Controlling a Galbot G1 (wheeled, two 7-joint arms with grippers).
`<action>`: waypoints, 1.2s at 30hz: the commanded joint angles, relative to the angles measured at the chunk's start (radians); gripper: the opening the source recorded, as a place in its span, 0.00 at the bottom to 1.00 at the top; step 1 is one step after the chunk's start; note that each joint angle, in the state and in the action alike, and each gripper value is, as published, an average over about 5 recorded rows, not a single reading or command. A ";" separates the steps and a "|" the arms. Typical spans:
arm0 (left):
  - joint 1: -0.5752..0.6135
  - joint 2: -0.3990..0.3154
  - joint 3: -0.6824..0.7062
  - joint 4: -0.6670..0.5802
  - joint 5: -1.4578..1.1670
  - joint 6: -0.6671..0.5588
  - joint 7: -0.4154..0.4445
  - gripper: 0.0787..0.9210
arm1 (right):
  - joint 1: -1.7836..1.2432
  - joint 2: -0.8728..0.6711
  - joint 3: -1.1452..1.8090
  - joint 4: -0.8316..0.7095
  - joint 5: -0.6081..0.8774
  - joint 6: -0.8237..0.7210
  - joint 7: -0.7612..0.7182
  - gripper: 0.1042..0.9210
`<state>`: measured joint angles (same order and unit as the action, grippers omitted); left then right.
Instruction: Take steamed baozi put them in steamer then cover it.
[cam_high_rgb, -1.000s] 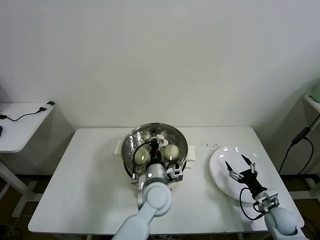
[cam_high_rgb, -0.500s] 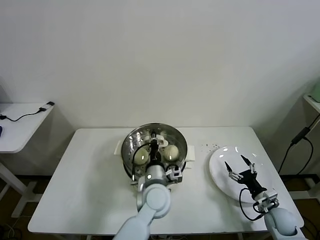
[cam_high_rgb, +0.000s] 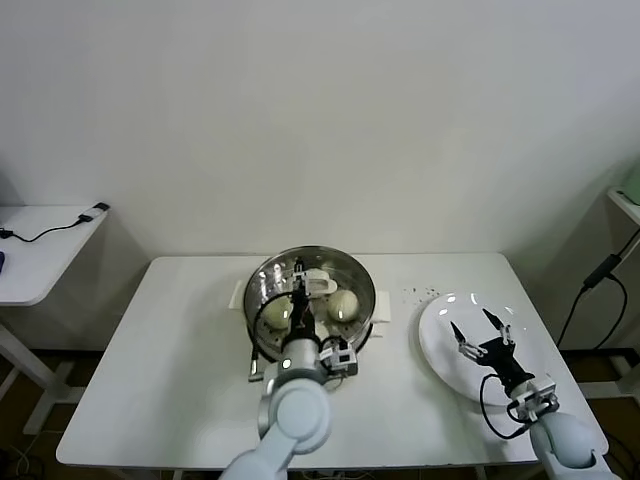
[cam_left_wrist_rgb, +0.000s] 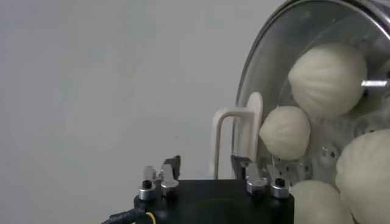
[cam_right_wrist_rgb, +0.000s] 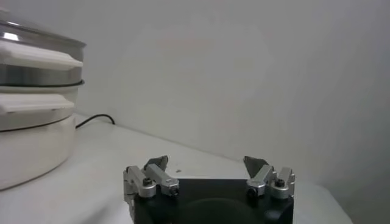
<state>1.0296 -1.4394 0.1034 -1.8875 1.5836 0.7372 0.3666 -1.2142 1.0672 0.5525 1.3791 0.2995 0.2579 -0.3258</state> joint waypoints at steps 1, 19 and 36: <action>0.086 0.087 0.004 -0.225 -0.085 0.038 0.012 0.65 | 0.004 -0.003 0.004 0.011 -0.002 -0.029 0.005 0.88; 0.474 0.199 -0.539 -0.337 -0.944 -0.584 -0.637 0.88 | -0.041 0.030 0.035 0.136 -0.028 -0.125 0.072 0.88; 0.594 -0.039 -0.923 -0.119 -1.680 -0.848 -0.431 0.88 | -0.100 0.098 0.040 0.246 -0.088 -0.158 0.091 0.88</action>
<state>1.5331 -1.3709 -0.5913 -2.1173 0.3734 0.2288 -0.1087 -1.2887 1.1389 0.5887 1.5685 0.2299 0.1227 -0.2431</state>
